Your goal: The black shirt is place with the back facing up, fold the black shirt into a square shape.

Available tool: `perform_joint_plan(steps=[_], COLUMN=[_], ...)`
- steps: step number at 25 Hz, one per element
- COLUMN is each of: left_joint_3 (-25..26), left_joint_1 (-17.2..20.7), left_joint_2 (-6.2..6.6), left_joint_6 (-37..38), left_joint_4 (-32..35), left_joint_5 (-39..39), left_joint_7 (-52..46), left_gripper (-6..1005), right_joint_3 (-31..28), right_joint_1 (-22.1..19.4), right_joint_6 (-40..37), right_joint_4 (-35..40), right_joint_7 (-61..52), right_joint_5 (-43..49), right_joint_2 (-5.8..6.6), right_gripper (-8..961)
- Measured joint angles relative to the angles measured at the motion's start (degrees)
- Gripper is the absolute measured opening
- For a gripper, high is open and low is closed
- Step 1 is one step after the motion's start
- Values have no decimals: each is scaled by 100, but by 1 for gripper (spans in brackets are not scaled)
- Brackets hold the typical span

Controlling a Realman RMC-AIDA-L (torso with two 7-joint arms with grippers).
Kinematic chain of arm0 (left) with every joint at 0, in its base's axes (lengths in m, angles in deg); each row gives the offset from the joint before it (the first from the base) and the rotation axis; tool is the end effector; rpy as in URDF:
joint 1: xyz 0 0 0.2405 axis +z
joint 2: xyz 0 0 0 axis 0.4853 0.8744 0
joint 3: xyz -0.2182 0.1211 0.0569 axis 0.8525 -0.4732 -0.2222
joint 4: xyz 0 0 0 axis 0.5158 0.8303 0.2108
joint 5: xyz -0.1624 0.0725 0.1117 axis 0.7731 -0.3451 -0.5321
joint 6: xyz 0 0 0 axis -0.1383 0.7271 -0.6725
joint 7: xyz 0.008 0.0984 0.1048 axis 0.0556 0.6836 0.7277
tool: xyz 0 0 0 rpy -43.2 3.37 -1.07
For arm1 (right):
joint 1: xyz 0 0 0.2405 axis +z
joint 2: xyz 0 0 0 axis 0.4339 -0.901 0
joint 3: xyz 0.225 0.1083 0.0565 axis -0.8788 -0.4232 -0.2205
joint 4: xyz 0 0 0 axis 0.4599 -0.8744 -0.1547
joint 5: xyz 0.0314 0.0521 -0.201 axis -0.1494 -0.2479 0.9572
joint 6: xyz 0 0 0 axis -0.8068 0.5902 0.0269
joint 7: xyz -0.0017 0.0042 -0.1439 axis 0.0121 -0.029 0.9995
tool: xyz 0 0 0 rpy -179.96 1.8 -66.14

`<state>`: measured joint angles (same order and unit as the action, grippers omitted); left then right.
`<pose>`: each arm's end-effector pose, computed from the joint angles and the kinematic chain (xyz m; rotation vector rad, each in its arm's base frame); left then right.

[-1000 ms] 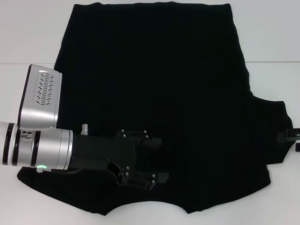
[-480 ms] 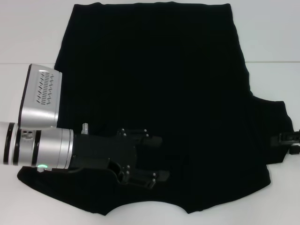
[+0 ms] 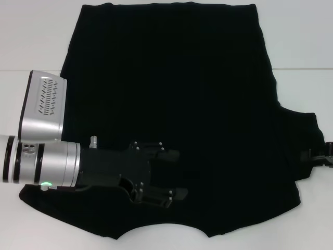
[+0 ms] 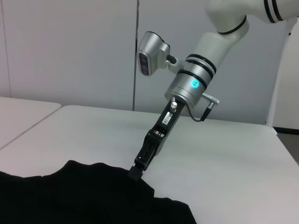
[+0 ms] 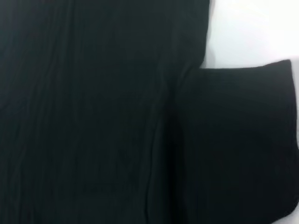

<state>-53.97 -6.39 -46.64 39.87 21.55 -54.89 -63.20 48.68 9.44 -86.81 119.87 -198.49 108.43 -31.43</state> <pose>-0.2156 0.3260 -0.0334 -2.9628 -0.1901 -0.6428 0.3405 0.3694 0.0514 -2.0041 1.8261 0.2423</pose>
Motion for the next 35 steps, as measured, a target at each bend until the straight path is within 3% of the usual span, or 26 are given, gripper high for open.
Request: perform_joint_plan(steps=[2, 7, 18, 24, 35], left_joint_3=[-1, -11, 0, -1, 0], left_joint_1=[0, 0, 29, 87, 170], left_joint_2=[-2, -9, -22, -21, -21], left_joint_6=[-1, -6, 26, 41, 43], left_joint_4=[0, 0, -80, -126, -149], left_joint_5=[0, 0, 108, 219, 368], left_joint_7=[-1, -10, -43, -48, -56], left_gripper=[847, 847, 847, 847, 847], right_joint_3=[-9, -24, -469, -704, -660], right_joint_1=[-21, -47, -150, -209, -100], right_joint_6=[2, -18, 0, 23, 554], right_joint_4=[69, 185, 197, 200, 200], right_joint_7=[1, 10, 437, 722, 833], right_joint_5=[-5, -6, -16, -22, 0], right_joint_2=[-18, -37, 16, 47, 67], right_gripper=[510, 306, 63, 3, 3])
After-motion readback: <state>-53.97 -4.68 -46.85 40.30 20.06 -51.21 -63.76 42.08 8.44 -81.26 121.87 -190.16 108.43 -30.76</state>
